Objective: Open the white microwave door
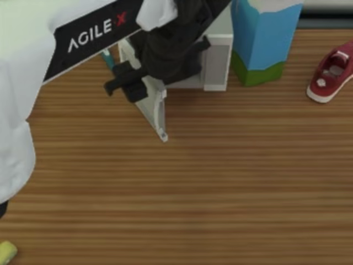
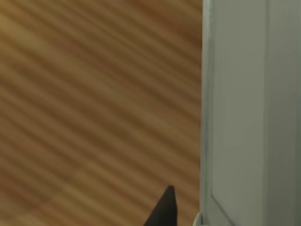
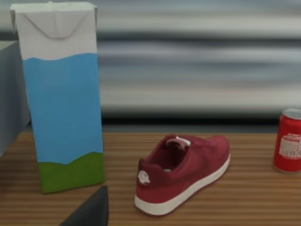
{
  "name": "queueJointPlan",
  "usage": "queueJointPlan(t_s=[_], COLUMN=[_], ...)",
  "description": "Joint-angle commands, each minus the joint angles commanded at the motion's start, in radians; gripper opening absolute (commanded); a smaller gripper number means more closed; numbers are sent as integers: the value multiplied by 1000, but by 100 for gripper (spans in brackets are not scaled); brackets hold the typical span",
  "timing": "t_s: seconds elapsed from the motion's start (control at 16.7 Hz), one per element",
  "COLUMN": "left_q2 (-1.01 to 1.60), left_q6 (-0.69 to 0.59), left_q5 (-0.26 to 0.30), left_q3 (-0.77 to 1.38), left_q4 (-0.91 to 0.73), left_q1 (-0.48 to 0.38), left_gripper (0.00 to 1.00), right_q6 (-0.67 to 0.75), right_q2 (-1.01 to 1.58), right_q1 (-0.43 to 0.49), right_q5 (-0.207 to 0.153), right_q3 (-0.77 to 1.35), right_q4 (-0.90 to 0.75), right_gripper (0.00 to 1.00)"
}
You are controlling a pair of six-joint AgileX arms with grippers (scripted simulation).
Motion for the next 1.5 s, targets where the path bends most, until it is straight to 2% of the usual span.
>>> queueJointPlan(t_s=[0.3,0.36,0.96,1.14,1.5], left_q2=[0,0,10,60,208], left_q6=[0,0,2,14,63], left_q5=[0,0,11,73,271], left_q3=[0,0,15,116,470], left_q4=[0,0,-13,-97,-359], left_q1=[0,0,-1,19,88], left_gripper=[2,0,0,0,0], right_q6=[0,0,0,0,0], right_q2=[0,0,0,0,0], right_q1=[0,0,0,0,0], right_q5=[0,0,0,0,0], right_q3=[0,0,0,0,0], right_q4=[0,0,0,0,0], right_gripper=[100,100,100,100,100])
